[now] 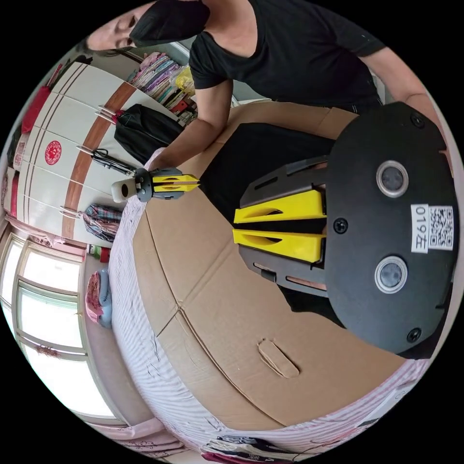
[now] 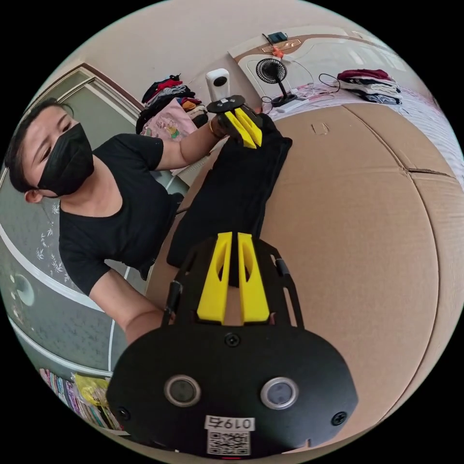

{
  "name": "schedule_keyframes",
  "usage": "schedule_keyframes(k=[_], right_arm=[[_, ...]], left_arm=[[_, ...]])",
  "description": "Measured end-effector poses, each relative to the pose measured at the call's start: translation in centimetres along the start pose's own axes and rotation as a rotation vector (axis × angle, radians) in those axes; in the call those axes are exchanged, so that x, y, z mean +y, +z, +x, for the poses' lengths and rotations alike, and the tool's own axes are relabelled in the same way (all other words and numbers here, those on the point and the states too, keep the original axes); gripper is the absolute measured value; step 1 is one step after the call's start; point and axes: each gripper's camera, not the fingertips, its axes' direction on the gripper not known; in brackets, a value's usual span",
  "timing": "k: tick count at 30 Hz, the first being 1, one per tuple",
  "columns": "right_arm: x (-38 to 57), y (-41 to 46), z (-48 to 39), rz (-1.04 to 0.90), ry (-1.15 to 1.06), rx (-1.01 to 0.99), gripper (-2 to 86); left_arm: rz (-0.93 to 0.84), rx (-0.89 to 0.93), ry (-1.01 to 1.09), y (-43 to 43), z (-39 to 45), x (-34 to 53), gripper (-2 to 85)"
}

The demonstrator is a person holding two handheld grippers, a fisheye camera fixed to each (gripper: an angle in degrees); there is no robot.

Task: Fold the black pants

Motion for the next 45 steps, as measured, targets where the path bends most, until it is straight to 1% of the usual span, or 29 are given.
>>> schedule_keyframes(k=[3,8,10,13,16,19,23,26,29,31,32,34,37,40,42,45], right_arm=[[-1.8,2.5,0.9,-0.068,0.036,0.033,3.5],[-2.7,2.4,2.3,0.02,0.071,0.043,6.0],[-3.0,3.1,2.8,0.013,0.077,0.026,6.7],[-4.0,5.1,4.1,-0.054,0.125,0.032,8.0],[-5.1,6.3,5.2,-0.059,0.132,-0.036,5.0],[-6.2,6.9,5.7,-0.047,0.135,-0.053,1.0],[-8.9,7.6,5.6,-0.064,0.172,-0.04,-0.2],[-10.6,8.8,7.2,-0.073,0.237,-0.087,0.2],[-11.7,9.0,7.6,-0.029,0.233,-0.138,2.7],[-12.3,8.5,6.6,-0.01,0.215,-0.129,4.8],[-12.7,8.2,6.0,0.009,0.203,-0.134,5.8],[-13.4,8.2,5.8,0.016,0.211,-0.136,6.1],[-15.3,9.1,5.7,0.012,0.214,-0.167,5.7],[-17.9,10.4,5.2,-0.017,0.216,-0.162,2.9],[-19.4,10.7,4.3,-0.021,0.206,-0.15,1.3],[-21.9,11.2,3.2,-0.026,0.212,-0.143,0.5]], left_arm=[[0.014,-0.02,0.035,2.2,3.7,-1.4,4.5],[-0.007,0.061,0.081,5.7,8.2,-2.4,7.2],[-0.057,0.017,0.106,7.0,9.8,-2.3,7.2],[-0.123,-0.056,0.132,8.4,11.9,-1.5,7.0],[-0.134,-0.07,0.14,8.6,13.5,-1.0,6.8],[-0.158,-0.09,0.152,8.9,15.4,-0.6,6.7],[-0.174,-0.118,0.156,9.1,17.9,-0.1,6.7],[-0.167,-0.119,0.15,9.2,19.3,0.6,6.6],[-0.149,-0.105,0.129,8.9,20.5,1.1,6.2],[-0.124,-0.118,0.13,8.1,21.7,1.2,5.6],[-0.08,-0.126,0.124,7.2,22.5,1.4,5.2],[-0.038,-0.103,0.115,5.9,23.5,1.7,5.0],[-0.096,-0.176,0.111,5.7,24.8,2.1,5.5],[-0.172,-0.146,0.105,6.5,26.1,2.8,6.0],[-0.233,-0.19,0.131,7.5,27.8,3.5,6.0],[-0.236,-0.22,0.133,7.2,29.9,3.9,5.8]])
